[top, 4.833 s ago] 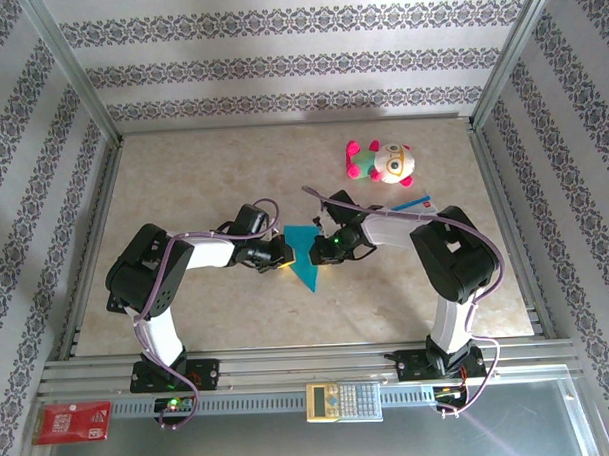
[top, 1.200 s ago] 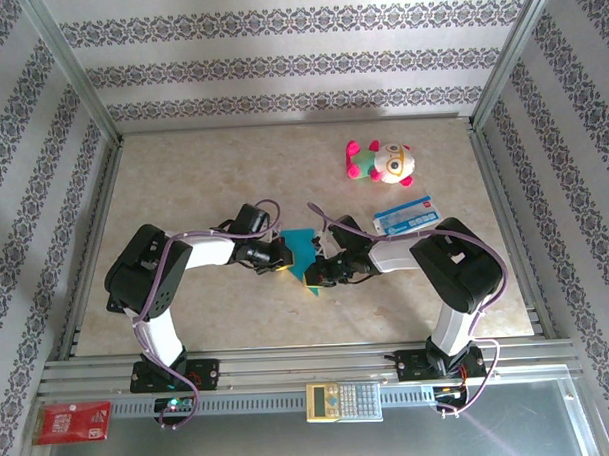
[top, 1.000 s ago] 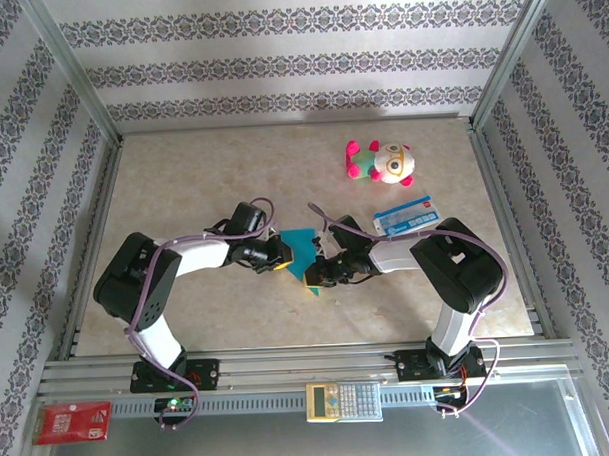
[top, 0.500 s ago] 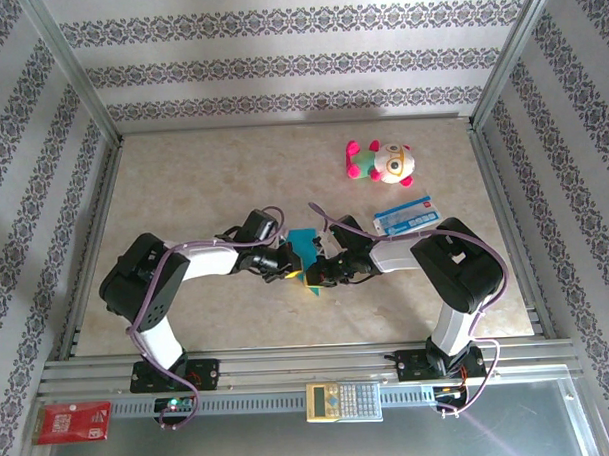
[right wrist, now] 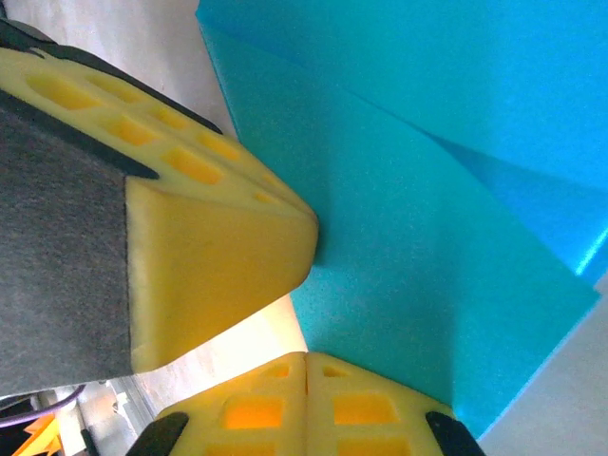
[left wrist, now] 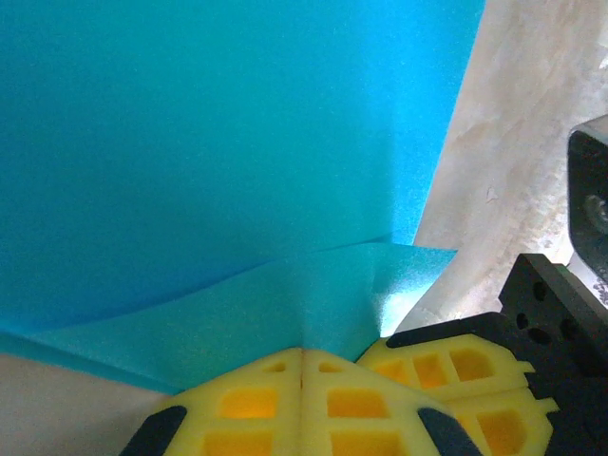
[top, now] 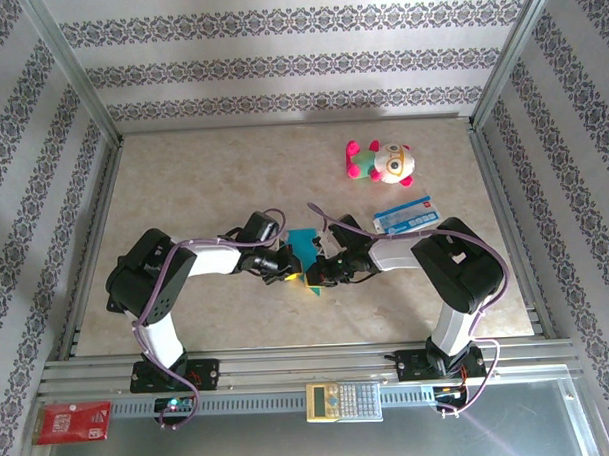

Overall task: Fold a paper plane with a square sheet of paper (pick it up from the middle)
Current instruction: Third fold the triangle at the center of the table.

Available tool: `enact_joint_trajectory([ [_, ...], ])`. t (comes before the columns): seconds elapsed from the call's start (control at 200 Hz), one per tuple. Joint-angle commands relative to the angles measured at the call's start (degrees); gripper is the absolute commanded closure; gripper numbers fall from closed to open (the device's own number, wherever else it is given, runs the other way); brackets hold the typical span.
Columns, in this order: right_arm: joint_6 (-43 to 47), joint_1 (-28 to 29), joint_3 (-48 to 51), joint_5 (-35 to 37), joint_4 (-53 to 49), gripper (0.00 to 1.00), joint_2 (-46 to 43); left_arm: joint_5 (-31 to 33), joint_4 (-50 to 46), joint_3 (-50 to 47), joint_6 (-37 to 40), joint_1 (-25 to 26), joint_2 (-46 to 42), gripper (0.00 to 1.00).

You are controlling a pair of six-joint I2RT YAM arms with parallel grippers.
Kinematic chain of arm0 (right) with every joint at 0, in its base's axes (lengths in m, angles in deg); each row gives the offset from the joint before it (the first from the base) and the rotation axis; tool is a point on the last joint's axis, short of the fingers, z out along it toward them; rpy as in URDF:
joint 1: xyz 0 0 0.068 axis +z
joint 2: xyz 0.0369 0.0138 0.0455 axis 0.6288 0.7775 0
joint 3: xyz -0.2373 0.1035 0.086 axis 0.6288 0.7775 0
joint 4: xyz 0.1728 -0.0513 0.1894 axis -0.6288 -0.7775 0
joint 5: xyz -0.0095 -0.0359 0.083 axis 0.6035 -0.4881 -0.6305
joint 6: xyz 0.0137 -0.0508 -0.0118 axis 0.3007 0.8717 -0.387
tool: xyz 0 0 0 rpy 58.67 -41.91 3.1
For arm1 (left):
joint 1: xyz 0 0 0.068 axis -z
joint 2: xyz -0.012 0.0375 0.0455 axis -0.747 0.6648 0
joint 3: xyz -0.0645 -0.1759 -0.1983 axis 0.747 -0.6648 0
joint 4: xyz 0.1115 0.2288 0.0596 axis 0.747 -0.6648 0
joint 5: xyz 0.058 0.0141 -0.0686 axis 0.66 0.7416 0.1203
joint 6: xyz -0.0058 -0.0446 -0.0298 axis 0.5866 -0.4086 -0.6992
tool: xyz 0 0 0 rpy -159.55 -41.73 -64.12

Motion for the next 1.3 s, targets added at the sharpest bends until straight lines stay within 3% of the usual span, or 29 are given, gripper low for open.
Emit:
enact_joint_trajectory([
  [0.0, 2.1, -0.8, 2.5, 7.8, -13.8, 0.99, 3.3, 3.7, -1.2, -0.8, 2.1, -2.8, 1.7, 1.0],
  [0.804, 4.1, -0.6, 2.9, 7.7, -16.0, 0.99, 2.7, 3.1, -7.6, 1.2, 9.5, -14.6, 0.2, 1.0],
  [0.964, 7.1, 1.3, 1.0, 3.1, -15.7, 0.96, -1.6, -1.1, -4.3, -1.0, 7.1, -14.4, -7.2, 0.9],
  [1.159, 6.4, 1.1, 0.7, -2.8, -12.5, 0.9, -11.4, -1.2, -3.7, -5.8, 5.3, -12.8, -16.2, 0.82],
  [1.294, 4.3, -1.1, 0.9, 3.4, -11.2, 0.84, -18.5, -1.5, -1.4, -9.2, 2.7, -10.5, -19.2, 0.76],
])
